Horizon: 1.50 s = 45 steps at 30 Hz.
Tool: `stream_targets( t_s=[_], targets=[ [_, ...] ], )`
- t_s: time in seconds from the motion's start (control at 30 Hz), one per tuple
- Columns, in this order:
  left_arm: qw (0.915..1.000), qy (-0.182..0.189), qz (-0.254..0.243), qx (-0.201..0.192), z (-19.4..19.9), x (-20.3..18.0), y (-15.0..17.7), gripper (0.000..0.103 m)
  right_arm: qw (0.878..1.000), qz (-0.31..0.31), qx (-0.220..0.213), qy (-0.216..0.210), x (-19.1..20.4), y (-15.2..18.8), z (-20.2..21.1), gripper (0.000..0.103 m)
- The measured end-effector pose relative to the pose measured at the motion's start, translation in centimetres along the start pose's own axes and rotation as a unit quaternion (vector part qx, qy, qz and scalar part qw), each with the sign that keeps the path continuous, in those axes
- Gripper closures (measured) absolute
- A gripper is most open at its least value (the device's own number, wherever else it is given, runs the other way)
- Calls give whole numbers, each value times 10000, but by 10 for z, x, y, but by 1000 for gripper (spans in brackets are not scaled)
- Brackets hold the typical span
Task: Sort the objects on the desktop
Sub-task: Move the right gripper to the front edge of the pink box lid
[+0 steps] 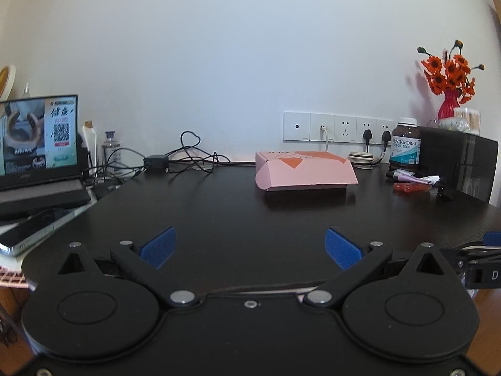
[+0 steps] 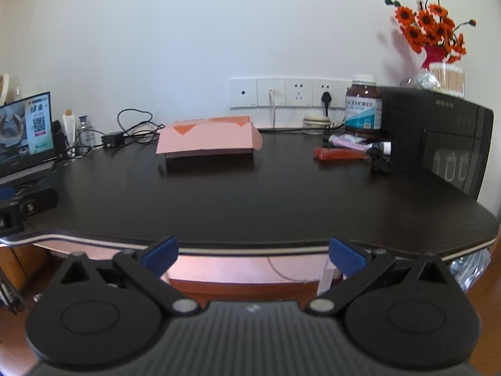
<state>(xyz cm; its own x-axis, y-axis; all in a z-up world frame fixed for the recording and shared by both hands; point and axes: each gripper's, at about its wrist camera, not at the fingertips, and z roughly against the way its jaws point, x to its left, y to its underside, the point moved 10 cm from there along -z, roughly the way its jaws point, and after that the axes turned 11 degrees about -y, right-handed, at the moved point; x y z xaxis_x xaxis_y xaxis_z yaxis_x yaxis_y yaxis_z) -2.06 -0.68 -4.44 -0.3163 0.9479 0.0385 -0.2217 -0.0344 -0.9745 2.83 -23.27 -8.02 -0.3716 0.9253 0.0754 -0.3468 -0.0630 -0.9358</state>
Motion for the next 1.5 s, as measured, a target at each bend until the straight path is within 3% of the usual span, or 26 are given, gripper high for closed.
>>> stream_targets(
  t_s=[0.13,0.4,0.6,0.97,1.2,1.5],
  targets=[
    [9999,64,-127,-98,-14,-7,-17,0,9994,321,-114,48,-1,-17,-10,1],
    [9999,81,-91,67,-65,-17,-45,0,9940,1067,-122,186,-9,-53,-53,1],
    [9998,71,-115,158,-109,-28,-64,0,9936,1120,131,56,-13,-75,-95,1],
    [9999,-64,-49,126,-210,-58,-111,0,9800,1852,721,109,-5,-112,-181,1],
    [9999,-31,-94,100,-252,-68,-116,0,9763,1930,978,107,-4,-112,-216,1],
    [9992,-2,311,236,-270,-48,-104,0,9775,1736,1199,41,-4,-107,-238,1]
  ],
)
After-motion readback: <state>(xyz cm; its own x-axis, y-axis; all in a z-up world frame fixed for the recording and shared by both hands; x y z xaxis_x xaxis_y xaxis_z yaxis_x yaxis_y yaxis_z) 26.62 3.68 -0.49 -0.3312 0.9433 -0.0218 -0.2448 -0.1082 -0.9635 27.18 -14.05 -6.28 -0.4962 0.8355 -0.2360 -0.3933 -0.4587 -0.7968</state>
